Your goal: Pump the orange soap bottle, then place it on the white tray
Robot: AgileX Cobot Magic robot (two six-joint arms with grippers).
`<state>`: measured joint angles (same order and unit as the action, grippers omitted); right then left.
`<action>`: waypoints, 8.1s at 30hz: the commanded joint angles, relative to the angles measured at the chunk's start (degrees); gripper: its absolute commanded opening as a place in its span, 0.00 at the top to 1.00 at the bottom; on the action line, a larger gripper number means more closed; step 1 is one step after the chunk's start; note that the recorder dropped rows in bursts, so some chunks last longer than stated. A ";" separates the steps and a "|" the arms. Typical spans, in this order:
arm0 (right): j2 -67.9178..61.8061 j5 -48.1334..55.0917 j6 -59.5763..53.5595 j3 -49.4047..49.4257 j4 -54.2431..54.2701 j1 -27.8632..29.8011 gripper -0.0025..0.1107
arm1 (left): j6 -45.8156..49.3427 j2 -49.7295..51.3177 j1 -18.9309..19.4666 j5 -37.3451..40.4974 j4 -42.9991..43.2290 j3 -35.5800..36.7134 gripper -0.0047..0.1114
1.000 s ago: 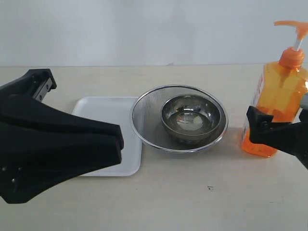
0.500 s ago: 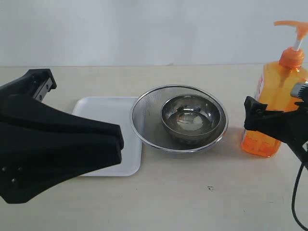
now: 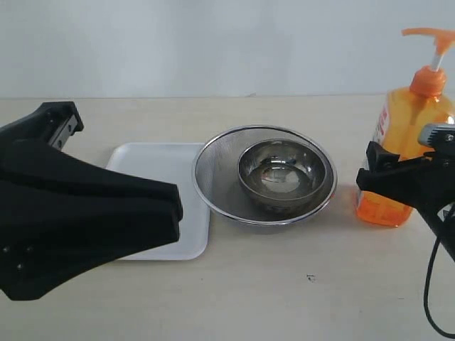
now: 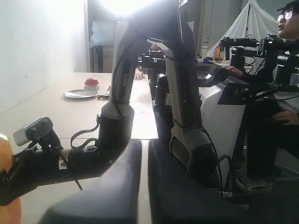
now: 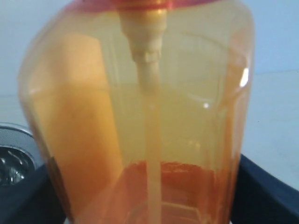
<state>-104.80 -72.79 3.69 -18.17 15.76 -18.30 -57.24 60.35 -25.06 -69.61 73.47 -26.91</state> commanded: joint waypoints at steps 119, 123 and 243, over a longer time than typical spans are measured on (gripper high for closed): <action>13.56 19.87 -44.73 -0.50 9.34 -7.60 0.98 | -34.37 33.29 -0.15 24.77 14.56 -42.73 0.92; 13.56 19.87 -46.13 -0.50 9.08 -7.60 0.98 | -41.08 40.15 -0.37 22.74 19.51 -51.23 0.92; 13.22 23.03 -46.57 -3.14 6.56 -7.60 0.98 | -49.71 56.64 -9.49 21.31 26.48 -64.05 0.92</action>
<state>-91.80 -48.39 -43.23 -21.05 22.80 -25.71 -107.37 119.80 -34.56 -48.45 100.30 -90.93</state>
